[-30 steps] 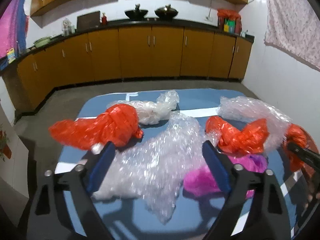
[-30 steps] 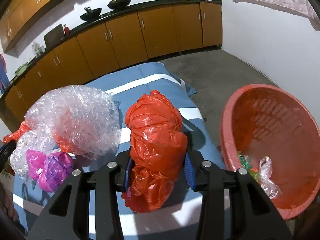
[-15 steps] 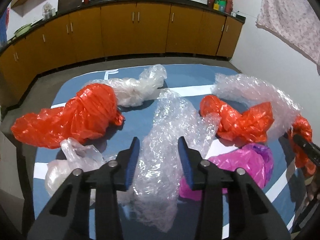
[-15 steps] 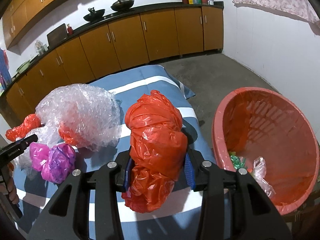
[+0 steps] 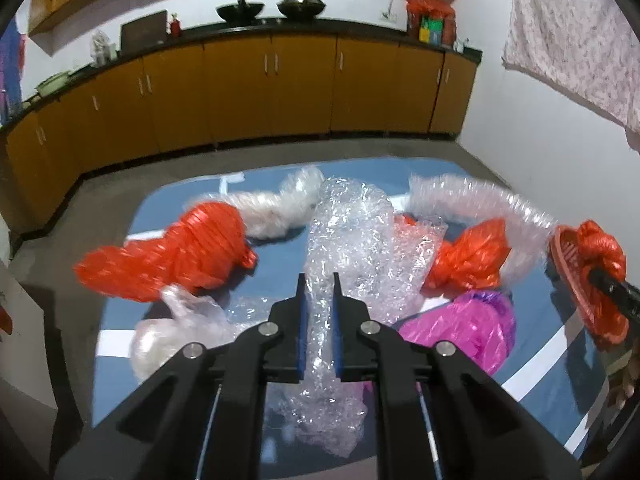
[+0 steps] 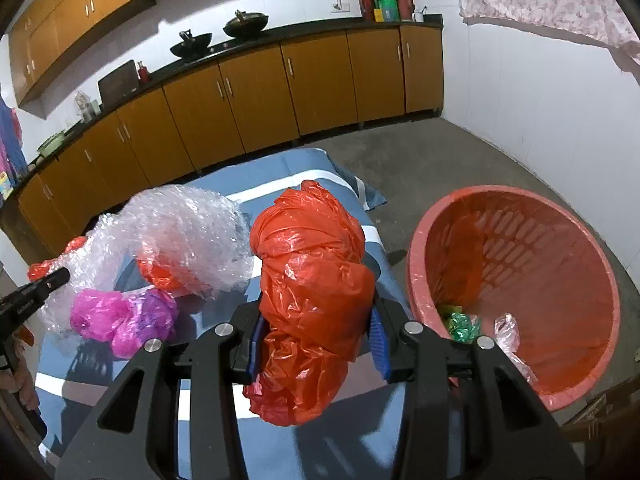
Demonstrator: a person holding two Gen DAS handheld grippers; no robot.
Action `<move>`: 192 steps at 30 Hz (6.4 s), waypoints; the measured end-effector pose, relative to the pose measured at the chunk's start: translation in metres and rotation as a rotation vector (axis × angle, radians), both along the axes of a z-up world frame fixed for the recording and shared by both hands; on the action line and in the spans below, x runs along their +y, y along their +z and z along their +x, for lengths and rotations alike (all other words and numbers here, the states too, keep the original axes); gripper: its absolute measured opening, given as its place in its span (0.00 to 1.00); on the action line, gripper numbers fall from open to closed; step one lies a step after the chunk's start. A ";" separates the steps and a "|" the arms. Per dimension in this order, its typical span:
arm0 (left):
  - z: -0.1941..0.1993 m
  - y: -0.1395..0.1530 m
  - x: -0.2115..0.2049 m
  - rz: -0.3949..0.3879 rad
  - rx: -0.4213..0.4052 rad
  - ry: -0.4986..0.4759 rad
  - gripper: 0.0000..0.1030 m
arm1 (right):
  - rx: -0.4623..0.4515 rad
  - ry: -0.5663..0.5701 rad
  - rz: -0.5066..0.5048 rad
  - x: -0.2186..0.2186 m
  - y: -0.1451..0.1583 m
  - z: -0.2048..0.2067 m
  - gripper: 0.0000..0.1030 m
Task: Collect trash
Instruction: 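Carry the orange bag and bubble wrap toward the orange basket with both tools, then open both tools over the orange basket to drop the bags, then move both tools back over the mat toward the pink and white bags, then grasp the white plastic bag with the left tool while the right tool grasps the pink bag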
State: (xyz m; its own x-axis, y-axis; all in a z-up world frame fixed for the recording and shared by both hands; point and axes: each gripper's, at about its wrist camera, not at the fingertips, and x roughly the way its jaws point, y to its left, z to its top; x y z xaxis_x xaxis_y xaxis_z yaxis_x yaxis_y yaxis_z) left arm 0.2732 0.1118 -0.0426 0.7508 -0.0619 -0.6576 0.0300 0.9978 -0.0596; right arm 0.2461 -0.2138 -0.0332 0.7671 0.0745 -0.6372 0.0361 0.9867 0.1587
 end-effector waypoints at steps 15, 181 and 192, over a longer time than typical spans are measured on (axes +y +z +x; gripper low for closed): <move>-0.055 0.062 -0.013 -0.082 -0.128 0.005 0.10 | -0.102 0.004 0.005 -0.015 0.040 -0.048 0.41; -0.024 -0.049 0.104 -0.048 0.011 0.193 0.95 | 0.035 0.237 -0.023 0.171 -0.042 0.004 0.38; -0.016 -0.060 0.090 -0.064 0.077 0.125 0.45 | 0.011 0.190 -0.034 0.137 -0.033 -0.016 0.38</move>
State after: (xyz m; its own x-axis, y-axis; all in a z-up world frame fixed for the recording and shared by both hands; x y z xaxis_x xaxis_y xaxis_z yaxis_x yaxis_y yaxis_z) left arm 0.2572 0.2018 -0.1027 0.7030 -0.0148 -0.7110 -0.1014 0.9875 -0.1208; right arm 0.2297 -0.0768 -0.0659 0.7342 0.1954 -0.6502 -0.1498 0.9807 0.1256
